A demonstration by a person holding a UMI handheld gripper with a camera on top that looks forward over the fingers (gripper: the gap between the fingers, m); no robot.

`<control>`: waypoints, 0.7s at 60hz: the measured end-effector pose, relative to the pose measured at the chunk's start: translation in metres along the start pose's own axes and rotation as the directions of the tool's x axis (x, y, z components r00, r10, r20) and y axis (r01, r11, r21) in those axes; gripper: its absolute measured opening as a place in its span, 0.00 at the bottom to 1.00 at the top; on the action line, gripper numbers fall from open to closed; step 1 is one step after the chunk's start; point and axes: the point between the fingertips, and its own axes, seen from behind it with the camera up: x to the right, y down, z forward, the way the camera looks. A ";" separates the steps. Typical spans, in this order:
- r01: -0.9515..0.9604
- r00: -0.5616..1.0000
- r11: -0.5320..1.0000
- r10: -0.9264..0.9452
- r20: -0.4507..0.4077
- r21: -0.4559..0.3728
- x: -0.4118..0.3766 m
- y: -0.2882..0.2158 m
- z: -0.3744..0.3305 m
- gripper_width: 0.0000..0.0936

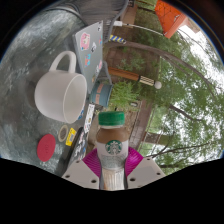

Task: Pour water

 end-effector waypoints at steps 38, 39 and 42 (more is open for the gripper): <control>0.451 0.892 0.889 -0.444 -0.088 0.084 0.013 -0.014 0.018 0.31; 0.407 0.912 0.910 -0.400 -0.085 0.082 0.015 -0.012 0.017 0.31; 0.187 0.978 0.981 -0.181 -0.104 0.052 0.017 -0.006 0.011 0.31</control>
